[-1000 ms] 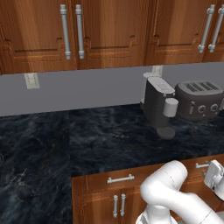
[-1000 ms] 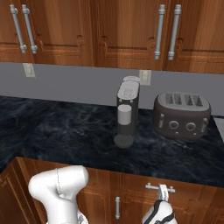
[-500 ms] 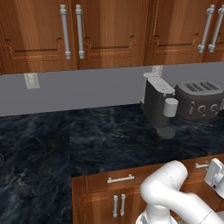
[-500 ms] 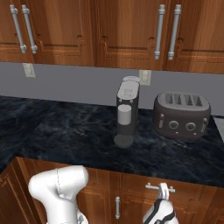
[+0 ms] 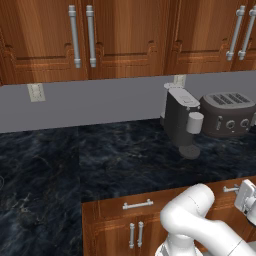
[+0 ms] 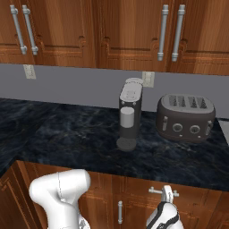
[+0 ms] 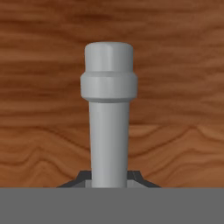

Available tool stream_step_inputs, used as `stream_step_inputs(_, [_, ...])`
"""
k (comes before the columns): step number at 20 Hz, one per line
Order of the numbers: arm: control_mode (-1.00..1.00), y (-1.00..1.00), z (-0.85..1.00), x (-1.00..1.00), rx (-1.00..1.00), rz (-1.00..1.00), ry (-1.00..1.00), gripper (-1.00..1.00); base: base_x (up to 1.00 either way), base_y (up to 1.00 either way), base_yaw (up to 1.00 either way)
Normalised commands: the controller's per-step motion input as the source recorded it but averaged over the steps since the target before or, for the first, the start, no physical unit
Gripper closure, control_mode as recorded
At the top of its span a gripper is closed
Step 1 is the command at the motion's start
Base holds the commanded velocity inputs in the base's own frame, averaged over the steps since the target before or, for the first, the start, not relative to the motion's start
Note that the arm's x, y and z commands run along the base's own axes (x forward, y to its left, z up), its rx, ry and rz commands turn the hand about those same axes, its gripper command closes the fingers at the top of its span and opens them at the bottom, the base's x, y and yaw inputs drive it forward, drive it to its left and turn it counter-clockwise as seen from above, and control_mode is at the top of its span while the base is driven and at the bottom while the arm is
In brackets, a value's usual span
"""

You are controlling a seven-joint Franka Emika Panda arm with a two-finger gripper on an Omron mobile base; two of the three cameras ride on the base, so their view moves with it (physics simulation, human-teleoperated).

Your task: Take the tongs from the drawer on the right and place them on the dining counter next to the tray containing the kebab skewer.

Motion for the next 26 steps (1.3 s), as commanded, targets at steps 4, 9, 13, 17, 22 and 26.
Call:
stream_step_inputs(4, [-1.00,0.00,0.00,-0.15,0.00,0.00,0.00,1.00,0.00,0.00,0.00])
stream_step_inputs(9, [-1.00,0.00,0.00,-0.25,0.00,0.00,0.00,1.00,0.00,0.00,0.00])
stream_step_inputs(13, [-1.00,0.00,0.00,-0.32,0.00,0.00,0.00,1.00,0.00,0.00,0.00])
stream_step_inputs(17, [-1.00,0.00,0.00,-0.39,0.00,-0.02,0.00,1.00,0.00,0.00,0.00])
stream_step_inputs(22, [-1.00,0.00,0.00,-0.39,0.00,-0.03,0.00,1.00,0.00,0.00,0.00])
stream_step_inputs(26, [-1.00,0.00,0.00,-0.34,0.00,-0.03,0.00,1.00,0.00,0.00,0.00])
